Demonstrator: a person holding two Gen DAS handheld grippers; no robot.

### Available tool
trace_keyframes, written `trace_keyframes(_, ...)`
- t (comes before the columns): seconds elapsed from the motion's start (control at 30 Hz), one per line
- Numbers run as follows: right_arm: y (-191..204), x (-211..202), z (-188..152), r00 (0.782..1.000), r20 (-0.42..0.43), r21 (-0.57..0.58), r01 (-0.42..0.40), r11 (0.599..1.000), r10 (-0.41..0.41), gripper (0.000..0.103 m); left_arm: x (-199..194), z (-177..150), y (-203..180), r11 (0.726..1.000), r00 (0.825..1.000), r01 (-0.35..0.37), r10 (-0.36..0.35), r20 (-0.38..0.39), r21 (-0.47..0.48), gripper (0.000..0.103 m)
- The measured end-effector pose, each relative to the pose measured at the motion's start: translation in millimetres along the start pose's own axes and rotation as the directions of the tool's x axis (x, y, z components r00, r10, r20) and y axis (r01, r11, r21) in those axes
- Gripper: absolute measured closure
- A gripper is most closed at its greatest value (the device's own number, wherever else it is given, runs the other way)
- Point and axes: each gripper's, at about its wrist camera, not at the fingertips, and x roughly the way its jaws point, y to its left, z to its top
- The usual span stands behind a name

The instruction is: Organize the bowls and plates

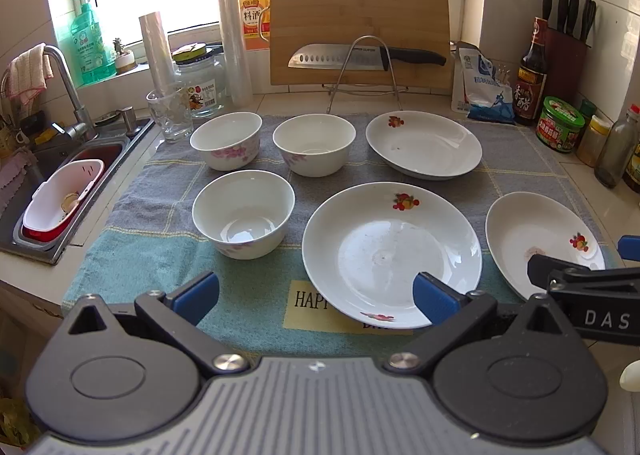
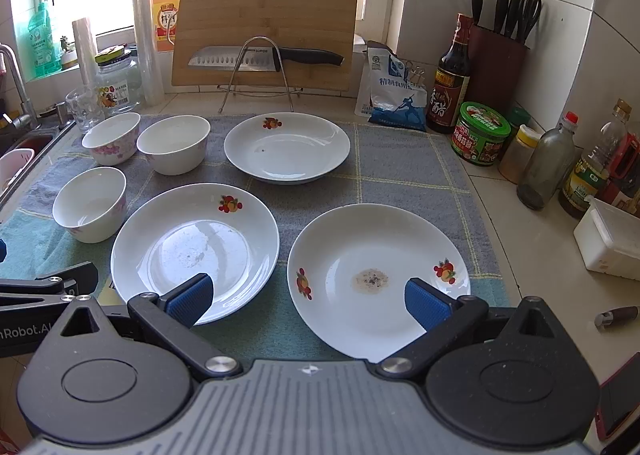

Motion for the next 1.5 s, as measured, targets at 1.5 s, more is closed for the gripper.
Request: trace_keyframes(1.5,-91,0,-60,0.995,0.081,0.023,-0.063,0.998,0.061,0.000,17,19,-52,0.977,0.978,0.199,-0.203,0.047,0.080,0.001)
